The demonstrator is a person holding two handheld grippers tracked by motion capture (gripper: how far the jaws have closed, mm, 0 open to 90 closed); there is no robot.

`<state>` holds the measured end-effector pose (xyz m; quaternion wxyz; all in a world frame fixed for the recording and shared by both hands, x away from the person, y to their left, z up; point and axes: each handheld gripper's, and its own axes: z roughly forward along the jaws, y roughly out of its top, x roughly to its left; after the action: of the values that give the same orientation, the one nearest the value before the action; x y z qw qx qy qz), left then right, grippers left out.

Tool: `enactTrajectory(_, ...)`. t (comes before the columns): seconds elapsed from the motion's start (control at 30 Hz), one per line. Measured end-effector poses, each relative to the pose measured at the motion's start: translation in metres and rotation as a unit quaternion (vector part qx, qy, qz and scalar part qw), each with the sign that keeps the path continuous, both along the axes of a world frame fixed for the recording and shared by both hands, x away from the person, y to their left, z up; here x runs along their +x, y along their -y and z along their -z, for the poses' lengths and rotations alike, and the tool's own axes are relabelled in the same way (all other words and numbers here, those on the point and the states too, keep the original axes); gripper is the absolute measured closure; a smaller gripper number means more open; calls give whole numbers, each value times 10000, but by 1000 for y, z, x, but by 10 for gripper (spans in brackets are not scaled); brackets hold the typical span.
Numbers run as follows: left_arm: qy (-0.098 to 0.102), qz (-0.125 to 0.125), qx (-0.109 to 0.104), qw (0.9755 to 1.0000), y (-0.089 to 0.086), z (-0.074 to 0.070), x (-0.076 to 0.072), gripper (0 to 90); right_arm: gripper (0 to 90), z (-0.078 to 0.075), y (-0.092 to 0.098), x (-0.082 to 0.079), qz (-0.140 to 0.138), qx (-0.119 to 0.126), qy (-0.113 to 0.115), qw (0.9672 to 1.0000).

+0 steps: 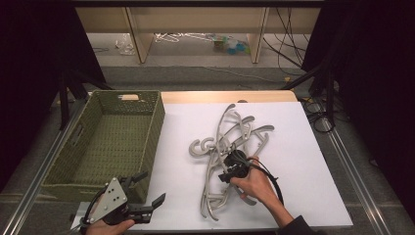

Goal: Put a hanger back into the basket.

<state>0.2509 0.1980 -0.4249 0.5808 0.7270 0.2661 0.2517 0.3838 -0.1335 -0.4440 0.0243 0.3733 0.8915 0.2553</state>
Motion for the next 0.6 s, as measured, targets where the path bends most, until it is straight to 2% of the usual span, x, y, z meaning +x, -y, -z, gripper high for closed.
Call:
enactTrajectory(0.07,0,-2,10,10000,0,0,0,163,740,-8,7,0,-94,31,129,9999)
enactTrajectory(0.17,-3,-4,95,10000,0,1,1,166,806,-22,20,-2,-251,211,212,9992)
enactTrajectory(0.2,-26,-8,105,9999,1,2,1,166,811,-25,25,-3,-291,258,300,9988)
enactTrajectory(0.23,-61,-29,71,10000,2,3,2,167,807,-29,29,-4,-414,325,309,9981)
enactTrajectory(0.27,-43,-36,168,9998,2,3,2,168,810,-31,33,-6,-510,413,272,9975)
enactTrajectory(0.33,-91,-47,181,9998,3,4,3,170,815,-36,39,-10,-715,542,459,9949)
enactTrajectory(0.4,-93,-86,259,9996,4,5,5,174,815,-43,45,-13,-869,515,522,9935)
enactTrajectory(0.43,-114,-109,276,9995,6,6,6,176,815,-45,48,-14,-894,596,570,9926)
enactTrajectory(0.47,-100,-105,365,9992,8,7,7,178,815,-49,52,-15,-966,587,531,9922)
enactTrajectory(0.57,-122,-142,533,9984,19,10,13,188,815,-57,62,-19,-1073,769,490,9900)
enactTrajectory(0.6,-234,-144,605,9978,23,11,13,194,815,-59,65,-21,-1110,819,491,9892)
